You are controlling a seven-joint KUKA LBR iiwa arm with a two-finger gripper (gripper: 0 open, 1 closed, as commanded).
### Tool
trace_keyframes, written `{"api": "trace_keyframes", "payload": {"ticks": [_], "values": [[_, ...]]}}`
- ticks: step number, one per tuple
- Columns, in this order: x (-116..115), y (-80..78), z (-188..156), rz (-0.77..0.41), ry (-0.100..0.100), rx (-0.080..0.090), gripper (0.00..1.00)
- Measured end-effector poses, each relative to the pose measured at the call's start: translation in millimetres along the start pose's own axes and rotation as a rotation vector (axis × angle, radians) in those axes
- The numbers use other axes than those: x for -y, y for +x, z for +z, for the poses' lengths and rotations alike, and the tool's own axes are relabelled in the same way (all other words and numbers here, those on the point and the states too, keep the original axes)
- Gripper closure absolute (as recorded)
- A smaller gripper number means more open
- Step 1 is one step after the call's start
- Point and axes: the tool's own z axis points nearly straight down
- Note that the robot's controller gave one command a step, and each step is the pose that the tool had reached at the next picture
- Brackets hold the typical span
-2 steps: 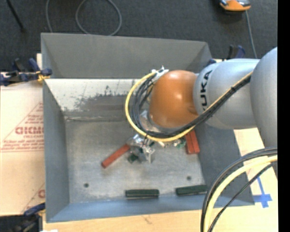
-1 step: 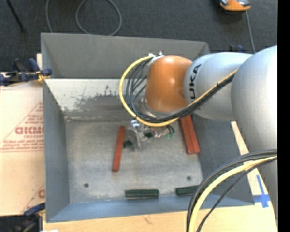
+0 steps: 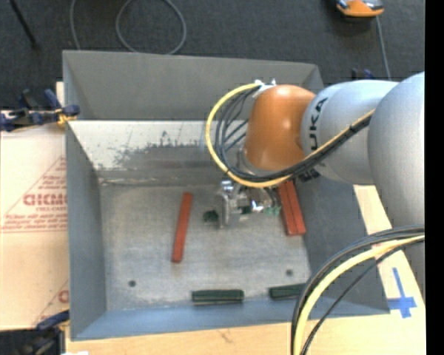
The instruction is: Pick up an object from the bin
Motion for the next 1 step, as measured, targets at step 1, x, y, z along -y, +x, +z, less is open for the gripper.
{"api": "trace_keyframes", "payload": {"ticks": [1], "values": [[-9.3,-32.1,-45.1,-0.290,0.003,0.003,1.00]]}}
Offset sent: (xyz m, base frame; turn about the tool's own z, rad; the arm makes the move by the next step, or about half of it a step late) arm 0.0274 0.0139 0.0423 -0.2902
